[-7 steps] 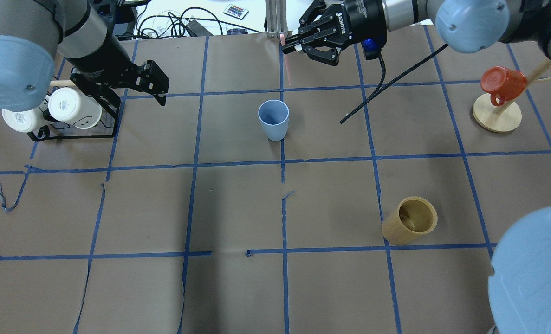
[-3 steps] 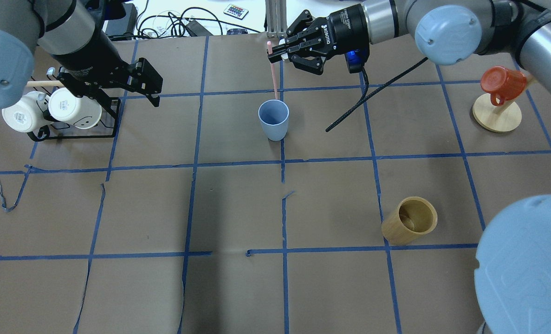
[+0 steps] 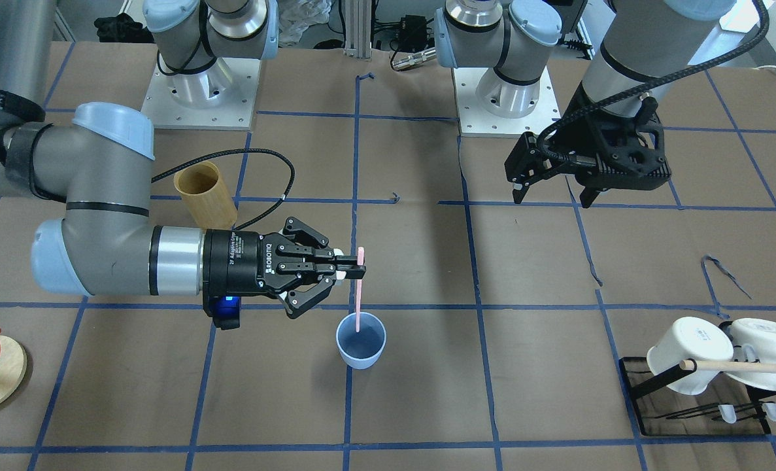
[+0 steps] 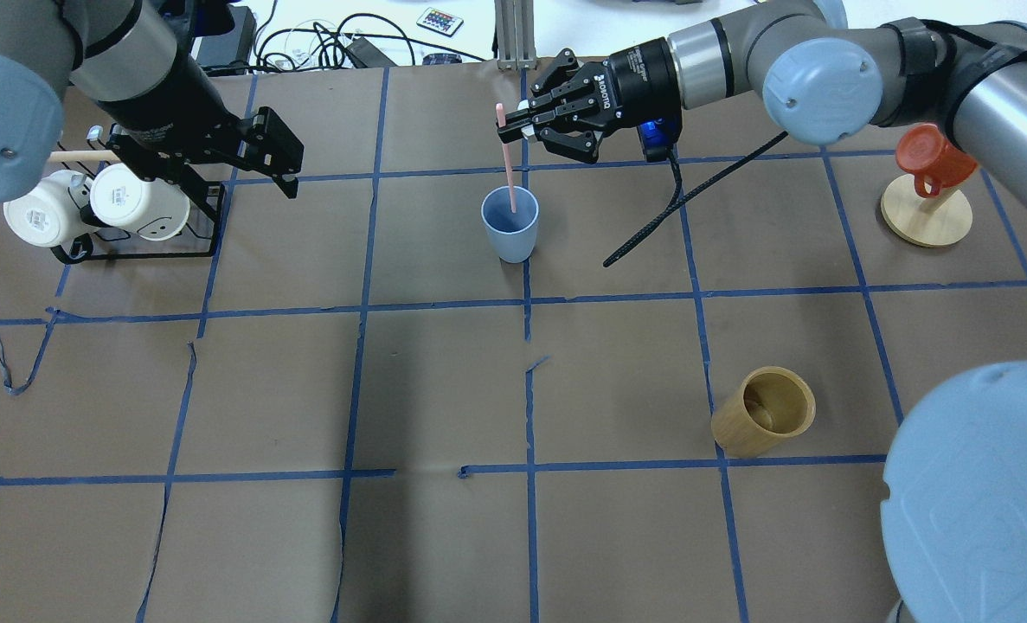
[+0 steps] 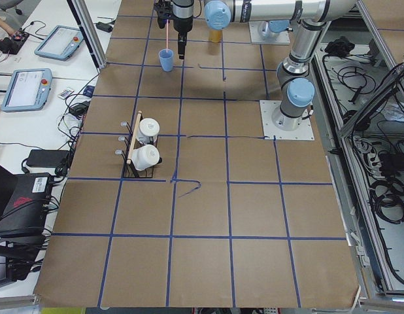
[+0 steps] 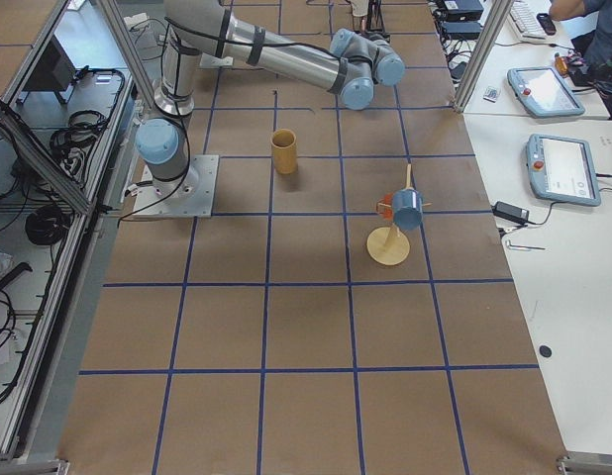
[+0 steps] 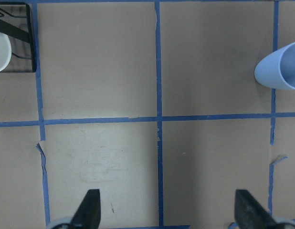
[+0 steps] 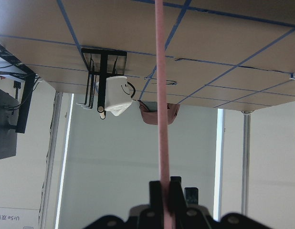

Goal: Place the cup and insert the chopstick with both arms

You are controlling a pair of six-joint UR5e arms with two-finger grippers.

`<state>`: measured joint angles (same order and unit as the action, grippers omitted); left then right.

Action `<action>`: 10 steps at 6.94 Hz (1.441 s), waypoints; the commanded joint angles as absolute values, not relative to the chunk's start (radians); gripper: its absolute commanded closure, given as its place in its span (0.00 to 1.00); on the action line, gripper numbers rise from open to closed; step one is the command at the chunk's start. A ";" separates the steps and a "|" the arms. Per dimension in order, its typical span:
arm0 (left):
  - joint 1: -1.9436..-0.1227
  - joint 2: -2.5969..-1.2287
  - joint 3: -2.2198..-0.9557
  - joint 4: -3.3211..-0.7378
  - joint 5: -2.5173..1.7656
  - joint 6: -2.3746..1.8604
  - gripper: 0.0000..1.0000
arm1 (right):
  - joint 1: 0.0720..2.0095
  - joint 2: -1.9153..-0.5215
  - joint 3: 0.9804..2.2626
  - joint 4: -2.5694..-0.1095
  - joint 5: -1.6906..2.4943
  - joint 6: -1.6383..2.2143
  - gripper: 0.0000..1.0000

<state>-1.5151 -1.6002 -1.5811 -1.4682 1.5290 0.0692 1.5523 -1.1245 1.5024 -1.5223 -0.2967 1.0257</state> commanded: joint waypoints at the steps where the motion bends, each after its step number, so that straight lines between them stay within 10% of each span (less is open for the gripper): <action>1: -1.514 -1.597 -1.580 -1.465 1.522 0.069 0.00 | 1.552 -1.112 1.502 -1.535 -0.296 1.026 0.95; 3: -1.513 -1.600 -1.575 -1.466 1.528 0.066 0.00 | 1.552 -1.114 1.500 -1.574 -0.301 1.026 0.13; 10: -1.516 -1.601 -1.574 -1.468 1.517 0.057 0.00 | 1.595 -1.282 1.454 -1.799 -0.725 1.234 0.17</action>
<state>-1.5156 -1.6015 -1.5740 -1.4675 1.5199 0.0570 1.5832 -1.2303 1.4563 -1.8037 -0.6086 1.2490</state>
